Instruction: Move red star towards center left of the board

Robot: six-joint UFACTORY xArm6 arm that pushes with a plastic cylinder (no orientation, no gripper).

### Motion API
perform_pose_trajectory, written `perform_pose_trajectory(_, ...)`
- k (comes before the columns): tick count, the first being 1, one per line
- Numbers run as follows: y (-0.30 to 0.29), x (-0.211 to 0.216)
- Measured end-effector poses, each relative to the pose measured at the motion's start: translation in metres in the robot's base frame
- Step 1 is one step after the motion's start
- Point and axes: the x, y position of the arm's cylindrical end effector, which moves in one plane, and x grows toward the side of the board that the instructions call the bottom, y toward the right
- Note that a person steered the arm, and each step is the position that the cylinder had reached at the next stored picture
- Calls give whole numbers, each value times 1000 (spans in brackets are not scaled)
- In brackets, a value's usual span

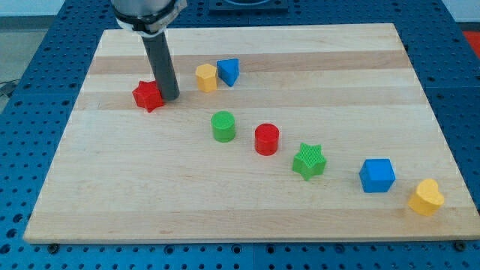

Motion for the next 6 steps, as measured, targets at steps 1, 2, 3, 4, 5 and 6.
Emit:
perform_pose_trajectory(1,41,12)
perform_pose_trajectory(2,46,13)
perform_pose_trajectory(3,60,10)
perform_pose_trajectory(4,64,1)
perform_pose_trajectory(5,64,-3)
perform_pose_trajectory(6,64,-2)
